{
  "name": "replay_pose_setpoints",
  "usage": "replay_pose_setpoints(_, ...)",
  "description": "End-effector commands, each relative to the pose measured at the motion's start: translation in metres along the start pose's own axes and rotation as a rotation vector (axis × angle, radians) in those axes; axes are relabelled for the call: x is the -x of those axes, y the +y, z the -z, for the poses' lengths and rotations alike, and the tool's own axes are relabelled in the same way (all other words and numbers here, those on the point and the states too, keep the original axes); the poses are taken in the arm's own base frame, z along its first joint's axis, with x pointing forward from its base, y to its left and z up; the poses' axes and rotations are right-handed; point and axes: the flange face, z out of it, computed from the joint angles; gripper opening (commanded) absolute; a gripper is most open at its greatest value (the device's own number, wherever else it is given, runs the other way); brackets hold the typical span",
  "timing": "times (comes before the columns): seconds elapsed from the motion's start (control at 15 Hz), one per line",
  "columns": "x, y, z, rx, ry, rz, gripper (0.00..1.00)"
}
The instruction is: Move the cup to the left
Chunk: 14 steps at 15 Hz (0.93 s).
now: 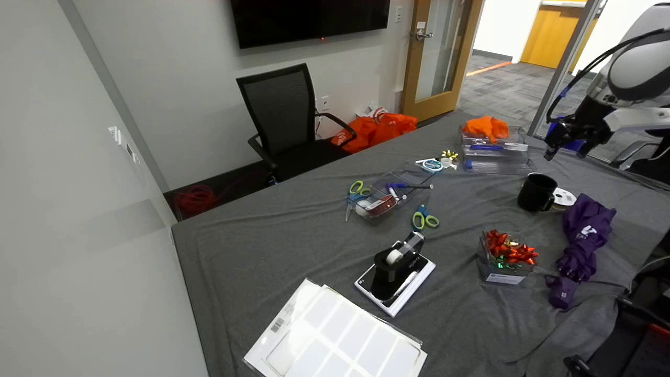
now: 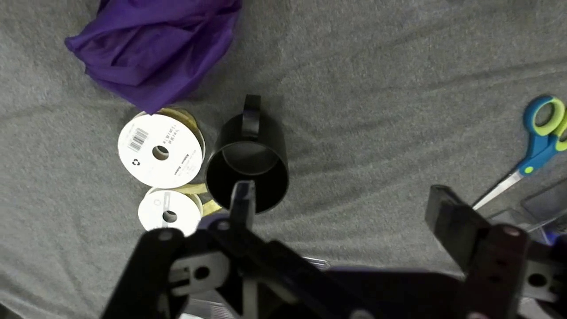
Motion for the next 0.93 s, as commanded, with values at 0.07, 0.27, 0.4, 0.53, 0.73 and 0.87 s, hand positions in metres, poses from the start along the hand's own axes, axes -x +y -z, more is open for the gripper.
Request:
replay_pose_setpoints(0.07,-0.004,-0.003,-0.054,0.031,-0.011,-0.100,1.00)
replay_pose_setpoints(0.27,-0.001,-0.002,-0.085,0.060,-0.029,-0.111,1.00)
replay_pose_setpoints(0.4,0.002,0.000,-0.101,0.076,-0.037,-0.100,1.00)
replay_pose_setpoints(0.53,0.003,0.005,-0.115,0.094,-0.039,-0.088,1.00)
replay_pose_setpoints(0.73,0.003,0.013,-0.130,0.122,-0.043,-0.062,1.00)
replay_pose_setpoints(0.87,0.003,0.017,-0.139,0.131,-0.045,-0.046,1.00)
